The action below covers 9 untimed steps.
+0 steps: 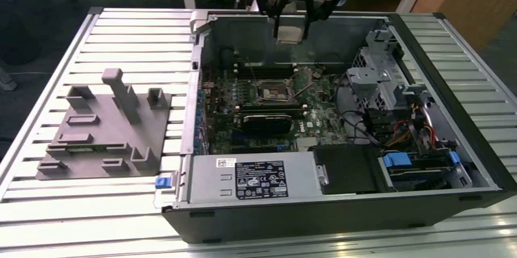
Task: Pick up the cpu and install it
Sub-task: 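Place the cpu into insertion slot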
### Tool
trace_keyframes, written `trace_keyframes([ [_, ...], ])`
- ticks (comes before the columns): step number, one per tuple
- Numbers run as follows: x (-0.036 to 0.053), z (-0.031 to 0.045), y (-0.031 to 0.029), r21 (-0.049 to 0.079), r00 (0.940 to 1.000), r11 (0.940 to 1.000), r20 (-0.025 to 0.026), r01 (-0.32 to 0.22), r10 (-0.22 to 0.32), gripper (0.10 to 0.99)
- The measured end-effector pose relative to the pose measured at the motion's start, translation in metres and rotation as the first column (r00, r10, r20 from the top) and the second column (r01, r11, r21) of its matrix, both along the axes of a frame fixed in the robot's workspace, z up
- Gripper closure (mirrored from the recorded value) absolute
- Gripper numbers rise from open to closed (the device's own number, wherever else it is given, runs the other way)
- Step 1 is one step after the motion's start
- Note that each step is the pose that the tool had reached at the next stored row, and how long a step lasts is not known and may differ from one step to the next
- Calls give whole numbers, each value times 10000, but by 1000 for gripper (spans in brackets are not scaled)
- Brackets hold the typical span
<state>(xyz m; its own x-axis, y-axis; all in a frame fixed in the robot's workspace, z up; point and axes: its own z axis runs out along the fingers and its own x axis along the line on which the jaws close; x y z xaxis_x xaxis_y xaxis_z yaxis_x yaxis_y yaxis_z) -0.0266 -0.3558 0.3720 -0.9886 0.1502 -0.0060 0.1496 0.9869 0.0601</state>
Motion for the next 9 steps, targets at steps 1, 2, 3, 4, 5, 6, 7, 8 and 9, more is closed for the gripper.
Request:
trace_keyframes([
  [1, 0, 0, 0, -1, 9999, 9999, 2, 154, -154, 557],
  [2, 0, 0, 0, -1, 9995, 9995, 3, 314, -314, 557],
  [3, 0, -1, 0, -2, 9989, 9989, 4, 475, -475, 557],
  [4, 0, -1, 0, -2, 9980, 9980, 6, 640, -640, 557],
  [5, 0, -1, 0, -3, 9967, 9967, 7, 815, -815, 557],
  [6, 0, -2, 0, -4, 9952, 9952, 8, 980, -980, 557],
  [7, 0, -2, 0, -4, 9934, 9934, 9, 1144, -1144, 557],
  [8, 0, -3, 0, -4, 9913, 9913, 10, 1319, -1319, 557],
  [9, 0, -3, 0, -3, 9889, 9889, 11, 1486, -1486, 557],
])
